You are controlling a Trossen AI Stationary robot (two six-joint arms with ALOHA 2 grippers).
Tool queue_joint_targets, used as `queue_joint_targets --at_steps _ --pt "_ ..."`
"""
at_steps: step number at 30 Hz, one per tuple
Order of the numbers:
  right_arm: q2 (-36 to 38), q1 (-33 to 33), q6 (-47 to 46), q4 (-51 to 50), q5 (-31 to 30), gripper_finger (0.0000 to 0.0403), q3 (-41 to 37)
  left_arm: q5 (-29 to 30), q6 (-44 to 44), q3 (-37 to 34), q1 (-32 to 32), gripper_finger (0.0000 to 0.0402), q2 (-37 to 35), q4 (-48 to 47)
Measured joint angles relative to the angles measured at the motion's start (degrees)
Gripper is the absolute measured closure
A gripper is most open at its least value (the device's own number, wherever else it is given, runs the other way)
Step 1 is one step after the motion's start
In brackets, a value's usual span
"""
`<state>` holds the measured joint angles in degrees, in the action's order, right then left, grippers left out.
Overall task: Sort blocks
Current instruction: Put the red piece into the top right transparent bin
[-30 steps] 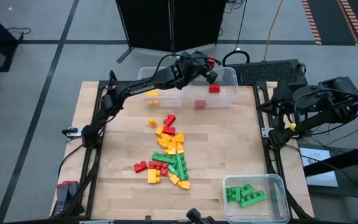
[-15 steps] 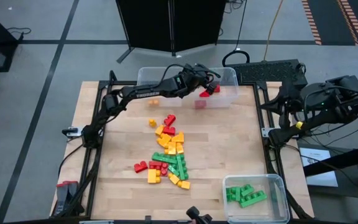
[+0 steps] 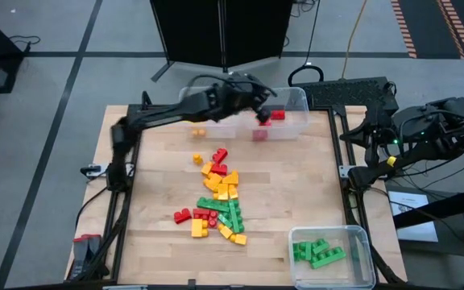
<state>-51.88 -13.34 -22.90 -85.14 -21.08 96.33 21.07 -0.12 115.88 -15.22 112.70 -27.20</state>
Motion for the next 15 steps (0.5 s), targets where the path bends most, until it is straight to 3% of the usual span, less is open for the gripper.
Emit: queue_joint_targets --at_steps 2,9,15 --pt "-0.01 0.01 0.01 0.00 -0.04 0.0401 0.00 0.01 0.30 -0.18 1.48 0.0361 -3.13 -8.95" --pt "-0.02 0.02 0.04 0.02 -0.04 0.0401 0.00 -0.87 -11.78 -1.93 2.93 0.0352 -7.25 -42.47" --pt "-0.02 0.00 1.23 1.10 -0.11 0.0401 0.00 -4.70 -16.80 -12.72 5.13 0.0273 -6.98 -40.67"
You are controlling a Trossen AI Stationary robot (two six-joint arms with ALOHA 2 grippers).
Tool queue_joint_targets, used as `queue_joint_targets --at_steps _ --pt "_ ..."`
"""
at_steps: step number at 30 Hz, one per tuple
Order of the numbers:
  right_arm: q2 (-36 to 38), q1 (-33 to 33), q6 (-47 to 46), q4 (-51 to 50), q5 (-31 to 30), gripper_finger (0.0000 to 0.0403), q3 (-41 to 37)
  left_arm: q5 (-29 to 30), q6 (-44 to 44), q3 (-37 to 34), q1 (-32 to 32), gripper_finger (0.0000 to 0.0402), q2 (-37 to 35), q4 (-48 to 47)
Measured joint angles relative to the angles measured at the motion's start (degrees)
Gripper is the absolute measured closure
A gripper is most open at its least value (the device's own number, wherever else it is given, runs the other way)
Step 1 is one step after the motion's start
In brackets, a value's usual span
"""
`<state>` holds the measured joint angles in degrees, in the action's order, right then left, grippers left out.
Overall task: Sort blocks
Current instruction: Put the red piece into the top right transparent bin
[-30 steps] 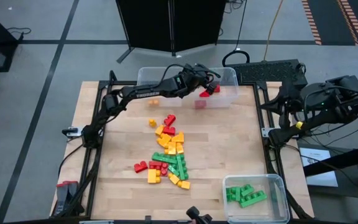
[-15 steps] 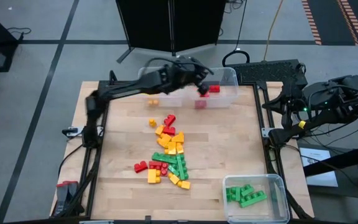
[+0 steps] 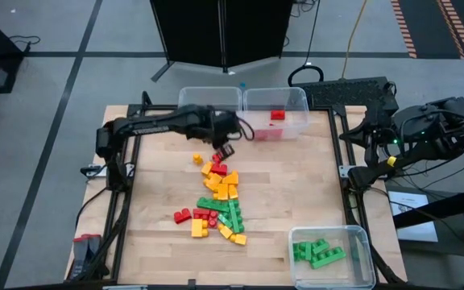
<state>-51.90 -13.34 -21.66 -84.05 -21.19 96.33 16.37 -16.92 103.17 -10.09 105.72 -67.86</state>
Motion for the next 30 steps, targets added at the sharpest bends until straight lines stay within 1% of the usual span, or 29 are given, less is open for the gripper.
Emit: queue_joint_targets --at_steps 4,6,8,11,14,20,30 --pt "0.00 0.02 0.03 0.48 0.00 0.0401 0.00 -0.26 -4.56 -9.97 0.97 0.0194 0.18 5.64" --pt "0.00 0.01 0.00 0.67 0.00 0.0401 0.00 -0.23 -7.87 -15.07 1.10 0.0157 0.18 10.09" --pt "0.00 0.02 -0.09 0.67 0.00 0.0401 0.00 -0.25 -9.49 -19.14 1.12 0.0127 0.16 14.16" --pt "0.00 0.02 -0.11 0.67 0.00 0.0401 0.00 -0.25 -12.05 -23.71 1.12 0.0101 0.16 19.78" --pt "0.00 0.02 -0.12 0.67 0.00 0.0401 0.00 -0.25 -14.99 -26.17 0.80 0.0092 0.16 22.41" --pt "0.00 0.00 -0.13 0.67 0.00 0.0401 0.00 -0.08 -18.68 -28.34 0.74 0.0091 0.51 26.15" --pt "0.00 0.00 -0.14 1.57 -0.02 0.0401 0.00 -1.08 -19.76 -28.12 0.43 0.0091 9.10 29.06"
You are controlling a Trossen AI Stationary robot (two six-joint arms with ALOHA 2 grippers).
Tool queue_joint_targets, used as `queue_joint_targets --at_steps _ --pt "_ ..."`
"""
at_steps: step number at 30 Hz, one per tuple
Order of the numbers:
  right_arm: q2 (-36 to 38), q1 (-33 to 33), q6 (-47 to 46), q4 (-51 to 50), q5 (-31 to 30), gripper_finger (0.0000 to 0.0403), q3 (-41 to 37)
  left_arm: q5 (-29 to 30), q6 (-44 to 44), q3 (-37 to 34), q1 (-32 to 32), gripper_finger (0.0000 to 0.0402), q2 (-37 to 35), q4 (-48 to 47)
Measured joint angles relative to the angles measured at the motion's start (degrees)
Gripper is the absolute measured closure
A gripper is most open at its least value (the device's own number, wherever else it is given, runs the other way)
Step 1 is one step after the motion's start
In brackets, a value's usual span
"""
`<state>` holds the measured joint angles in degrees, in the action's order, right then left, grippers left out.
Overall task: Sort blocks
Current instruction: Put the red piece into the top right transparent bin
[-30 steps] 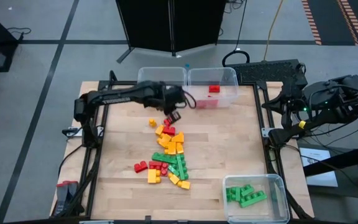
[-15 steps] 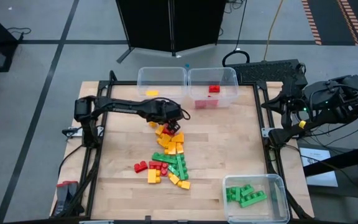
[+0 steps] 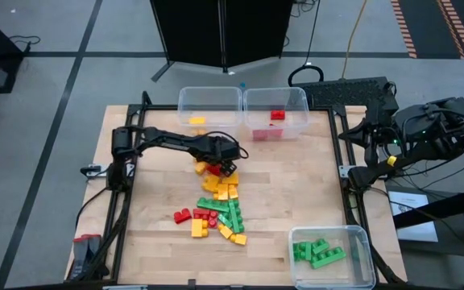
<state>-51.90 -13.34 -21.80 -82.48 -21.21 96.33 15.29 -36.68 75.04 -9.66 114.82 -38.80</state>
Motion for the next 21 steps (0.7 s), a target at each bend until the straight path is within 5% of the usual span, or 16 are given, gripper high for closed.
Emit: queue_joint_targets --at_steps 6,14,21 --pt "0.00 0.02 -0.95 0.00 0.00 0.0401 0.00 -1.30 -0.11 -0.02 0.29 0.0130 1.42 1.21" --pt "0.00 0.00 -1.07 -0.02 -0.04 0.0401 0.00 -0.91 -0.12 0.11 0.64 0.0274 1.19 1.54" --pt "0.00 0.00 -1.07 -0.04 -0.09 0.0401 0.00 -0.70 -0.21 -0.17 2.45 0.0282 -0.86 2.05"
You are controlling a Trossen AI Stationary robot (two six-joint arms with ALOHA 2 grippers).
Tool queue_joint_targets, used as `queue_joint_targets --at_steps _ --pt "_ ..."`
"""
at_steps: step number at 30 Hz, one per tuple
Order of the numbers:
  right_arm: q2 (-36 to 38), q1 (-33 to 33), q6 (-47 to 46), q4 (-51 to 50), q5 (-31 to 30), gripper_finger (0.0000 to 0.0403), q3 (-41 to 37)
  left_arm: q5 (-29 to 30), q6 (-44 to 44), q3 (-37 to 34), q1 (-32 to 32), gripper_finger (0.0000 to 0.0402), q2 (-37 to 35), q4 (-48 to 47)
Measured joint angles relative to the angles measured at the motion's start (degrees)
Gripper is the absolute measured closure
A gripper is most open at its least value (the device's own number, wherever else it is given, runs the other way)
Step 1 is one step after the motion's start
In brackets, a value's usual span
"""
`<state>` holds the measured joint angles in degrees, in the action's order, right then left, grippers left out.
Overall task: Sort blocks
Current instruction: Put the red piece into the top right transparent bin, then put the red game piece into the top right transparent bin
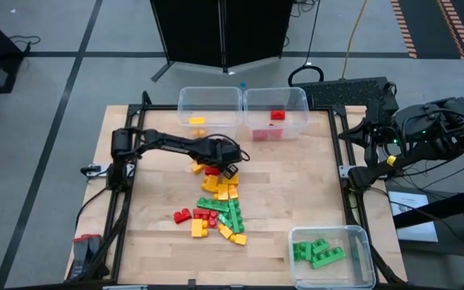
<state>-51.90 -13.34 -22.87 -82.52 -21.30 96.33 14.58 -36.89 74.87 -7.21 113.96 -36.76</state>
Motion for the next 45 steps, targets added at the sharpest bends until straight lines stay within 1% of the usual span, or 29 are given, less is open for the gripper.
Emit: queue_joint_targets --at_steps 2,5,10,14,16,18,21,22,24,25,28,30,34,37,41,45 --pt "0.00 0.00 0.00 0.00 -0.06 0.0401 0.00 -2.19 -0.40 -0.11 0.77 0.0287 -1.51 0.28" --pt "0.00 0.01 0.00 0.00 -0.94 0.0401 0.00 -2.44 -1.80 0.50 1.53 0.0322 -4.87 0.49" --pt "-0.02 0.00 0.11 0.00 -2.17 0.0401 0.00 2.47 -1.70 3.03 2.74 0.0358 -8.99 0.67" --pt "-0.02 0.01 0.15 -0.02 -2.84 0.0401 0.00 3.22 1.35 3.76 2.84 0.0395 -11.64 6.69" --pt "-0.02 0.00 0.11 -0.02 -2.86 0.0401 0.00 3.06 2.44 3.69 2.76 0.0401 -12.11 8.57" --pt "-0.02 0.01 -0.40 -0.02 -2.85 0.0401 0.00 2.02 2.70 3.69 2.84 0.0395 -12.12 11.23" --pt "-0.21 0.02 -3.05 -1.04 -2.99 0.0401 0.00 0.43 2.69 3.69 2.89 0.0381 -12.12 12.38" --pt "-0.40 0.00 -4.56 -2.59 -3.33 0.0401 0.00 -0.35 2.67 3.69 2.91 0.0375 -12.12 12.81" --pt "-1.15 0.03 -8.29 -7.76 -5.86 0.0401 -0.32 -1.80 2.71 3.71 3.03 0.0363 -12.68 12.43" --pt "-1.30 0.26 -9.01 -7.49 -7.01 0.0401 -1.62 -2.18 2.72 3.87 3.31 0.0357 -13.22 11.78" --pt "-0.01 0.66 -7.55 -5.75 -6.98 0.0401 -6.36 -2.56 3.10 4.44 4.10 0.0339 -15.50 12.44" --pt "0.02 1.04 -10.89 -7.61 -6.91 0.0401 -8.86 -2.53 4.10 4.52 4.24 0.0329 -17.09 12.51" --pt "0.75 3.18 -18.15 -7.62 -7.23 0.0402 -15.61 -2.48 5.91 4.52 4.29 0.0320 -19.10 11.75" --pt "-0.38 5.78 -23.63 -7.63 -5.24 0.0402 -22.45 -2.48 5.86 4.52 4.35 0.0320 -20.25 11.76" --pt "-3.97 10.92 -30.49 -7.53 -2.67 0.0402 -31.82 -2.48 5.74 4.51 4.54 0.0320 -21.24 11.67" --pt "-8.59 16.20 -32.00 -7.38 5.30 0.0402 -38.59 -2.44 5.69 4.52 4.75 0.0320 -22.00 11.80"
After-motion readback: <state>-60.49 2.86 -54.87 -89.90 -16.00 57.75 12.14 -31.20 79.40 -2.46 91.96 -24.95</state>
